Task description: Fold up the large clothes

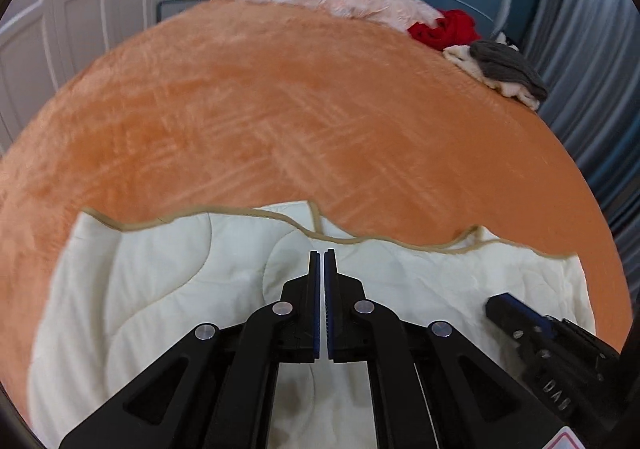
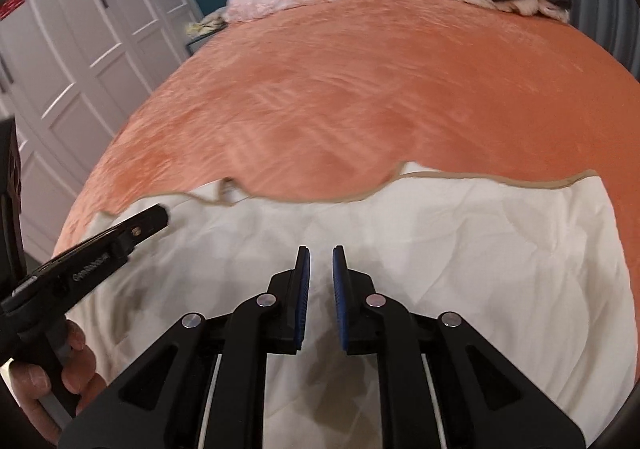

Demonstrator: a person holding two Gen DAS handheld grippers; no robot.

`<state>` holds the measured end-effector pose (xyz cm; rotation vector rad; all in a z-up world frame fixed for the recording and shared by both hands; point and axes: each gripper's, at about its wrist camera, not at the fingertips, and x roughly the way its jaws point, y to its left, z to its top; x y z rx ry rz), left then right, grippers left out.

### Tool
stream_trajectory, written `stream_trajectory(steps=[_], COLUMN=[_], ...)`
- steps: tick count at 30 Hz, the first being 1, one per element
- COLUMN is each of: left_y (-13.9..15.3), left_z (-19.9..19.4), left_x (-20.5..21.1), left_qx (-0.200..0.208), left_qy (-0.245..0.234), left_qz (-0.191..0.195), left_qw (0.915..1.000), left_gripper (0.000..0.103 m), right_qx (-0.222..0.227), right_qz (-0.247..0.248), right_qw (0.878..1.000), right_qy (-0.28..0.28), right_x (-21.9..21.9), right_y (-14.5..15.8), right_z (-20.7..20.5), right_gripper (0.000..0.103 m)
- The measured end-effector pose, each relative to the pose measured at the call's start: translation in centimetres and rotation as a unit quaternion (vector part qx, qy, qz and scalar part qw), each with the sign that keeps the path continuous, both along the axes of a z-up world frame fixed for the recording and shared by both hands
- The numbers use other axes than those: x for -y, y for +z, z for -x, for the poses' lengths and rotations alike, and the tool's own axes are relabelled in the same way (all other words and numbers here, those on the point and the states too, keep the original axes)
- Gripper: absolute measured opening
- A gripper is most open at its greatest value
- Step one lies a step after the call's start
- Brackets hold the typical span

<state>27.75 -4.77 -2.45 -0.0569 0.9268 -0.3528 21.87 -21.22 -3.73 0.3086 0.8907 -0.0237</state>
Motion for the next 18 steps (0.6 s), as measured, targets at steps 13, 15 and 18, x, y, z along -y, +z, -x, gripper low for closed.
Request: stream_trajectory(steps=[13, 15, 18], left_y=[-1.5, -1.7, -2.8], left_z=[4.4, 6.1, 8.6], left_x=[-1.1, -1.8, -2.1], left_qx=[-0.019, -0.028, -0.033], left_qy=[-0.007, -0.016, -0.027], left_qz=[-0.002, 0.0, -0.013], left_qw=[0.9998, 0.9995, 0.999], left_gripper=[0.003, 0.003, 0.003], right_qx=[-0.013, -0.025, -0.04], right_qz=[0.016, 0.026, 0.021], right_qw=[0.999, 0.999, 0.998], right_qy=[0.035, 0.041, 0.04], right_x=[-3.9, -4.1, -4.2], right_y=[-0.6, -0.9, -1.8], right_z=[3.5, 5.1, 7.3], right_gripper=[0.011, 0.011, 0.009])
